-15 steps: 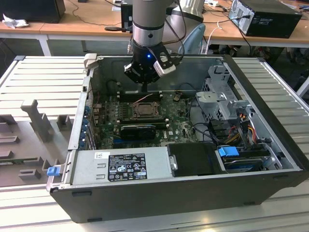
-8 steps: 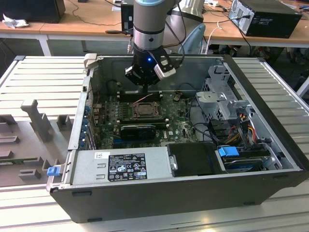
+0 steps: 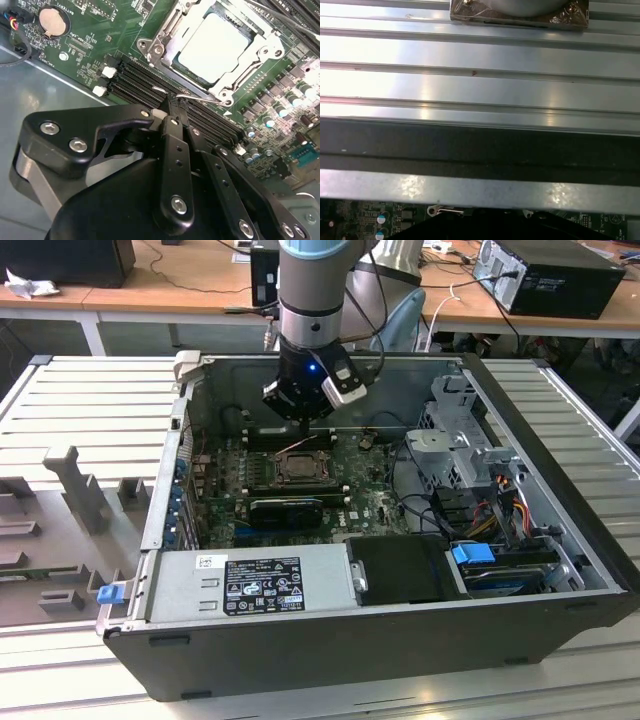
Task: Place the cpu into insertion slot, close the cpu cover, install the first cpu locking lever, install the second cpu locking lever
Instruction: 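Install the first cpu locking lever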
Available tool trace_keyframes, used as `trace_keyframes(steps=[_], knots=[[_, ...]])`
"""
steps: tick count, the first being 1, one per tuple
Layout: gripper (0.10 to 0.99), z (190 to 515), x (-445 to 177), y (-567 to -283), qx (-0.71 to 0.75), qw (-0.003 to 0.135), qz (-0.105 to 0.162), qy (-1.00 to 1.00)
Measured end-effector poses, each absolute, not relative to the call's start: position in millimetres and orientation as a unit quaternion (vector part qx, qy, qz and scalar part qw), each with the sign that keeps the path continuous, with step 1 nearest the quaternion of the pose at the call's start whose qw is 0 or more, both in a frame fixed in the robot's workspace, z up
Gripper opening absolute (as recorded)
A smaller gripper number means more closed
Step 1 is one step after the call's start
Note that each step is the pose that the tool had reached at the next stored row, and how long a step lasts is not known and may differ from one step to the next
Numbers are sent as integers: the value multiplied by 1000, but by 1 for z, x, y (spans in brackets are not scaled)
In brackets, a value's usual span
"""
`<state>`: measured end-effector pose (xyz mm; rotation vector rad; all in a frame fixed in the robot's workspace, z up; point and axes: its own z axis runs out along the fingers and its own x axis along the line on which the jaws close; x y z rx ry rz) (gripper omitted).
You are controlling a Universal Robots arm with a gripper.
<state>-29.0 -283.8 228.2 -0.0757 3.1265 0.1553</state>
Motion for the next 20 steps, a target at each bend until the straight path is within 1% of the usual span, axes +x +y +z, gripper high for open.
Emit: trace_keyframes(steps=[9, 20], knots=[[106, 224, -26, -285, -22, 5, 49, 999], [106, 210, -20, -285, -22, 5, 49, 999]])
